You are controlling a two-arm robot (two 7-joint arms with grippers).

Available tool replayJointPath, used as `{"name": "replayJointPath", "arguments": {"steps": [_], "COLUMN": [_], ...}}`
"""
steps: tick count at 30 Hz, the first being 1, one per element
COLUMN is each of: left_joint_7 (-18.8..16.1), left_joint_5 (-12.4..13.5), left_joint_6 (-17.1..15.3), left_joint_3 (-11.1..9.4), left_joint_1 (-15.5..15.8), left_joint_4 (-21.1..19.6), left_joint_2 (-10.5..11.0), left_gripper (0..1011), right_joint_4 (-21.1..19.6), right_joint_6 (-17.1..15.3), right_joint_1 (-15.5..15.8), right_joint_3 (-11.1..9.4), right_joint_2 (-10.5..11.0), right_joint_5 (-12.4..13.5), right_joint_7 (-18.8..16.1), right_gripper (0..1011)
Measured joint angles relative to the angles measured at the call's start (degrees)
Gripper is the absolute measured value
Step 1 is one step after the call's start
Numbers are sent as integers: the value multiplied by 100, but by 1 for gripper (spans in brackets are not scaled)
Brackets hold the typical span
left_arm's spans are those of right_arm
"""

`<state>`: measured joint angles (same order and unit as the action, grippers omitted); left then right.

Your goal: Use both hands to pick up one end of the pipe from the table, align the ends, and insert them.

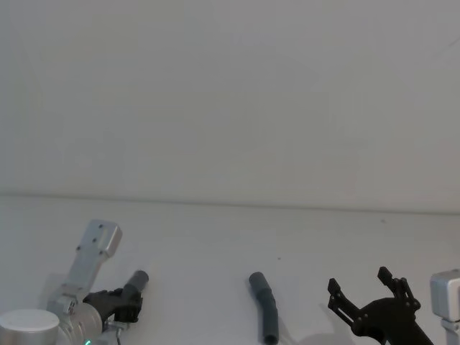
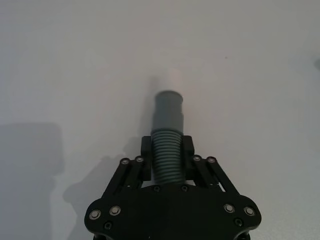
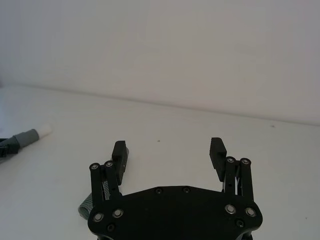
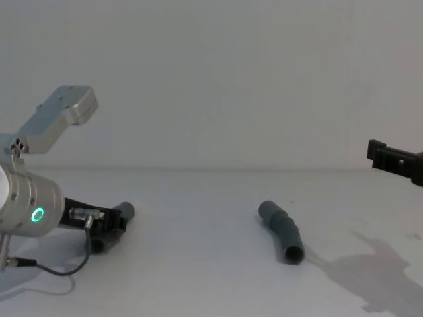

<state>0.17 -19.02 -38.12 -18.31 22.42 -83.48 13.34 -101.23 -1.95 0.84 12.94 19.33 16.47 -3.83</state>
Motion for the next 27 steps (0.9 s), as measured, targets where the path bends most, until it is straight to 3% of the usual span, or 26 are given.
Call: {"name": "replayJointPath", "arguments": {"steps": [1, 3, 27], "left_joint_7": [0, 1, 1], "left_joint_5": [-1, -1, -1], "left_joint_6": [1, 2, 2], "left_joint_3": [1, 3, 8], "left_joint_1": [-1, -1, -2], "left_joint_4": [1, 2, 7], "left_joint_2": [-1, -2, -10], "left_gripper": [313, 295, 295], "right_joint_4": [0, 0, -2], "right_joint_6": [0, 0, -11], "right_joint_1": [0, 0, -6], "right_joint_3": [0, 0, 0], "right_joint_2": [0, 0, -21], "right_joint_5": [0, 0, 0], "right_joint_7": [0, 0, 0], "right_gripper": [1005, 1005, 1005]}}
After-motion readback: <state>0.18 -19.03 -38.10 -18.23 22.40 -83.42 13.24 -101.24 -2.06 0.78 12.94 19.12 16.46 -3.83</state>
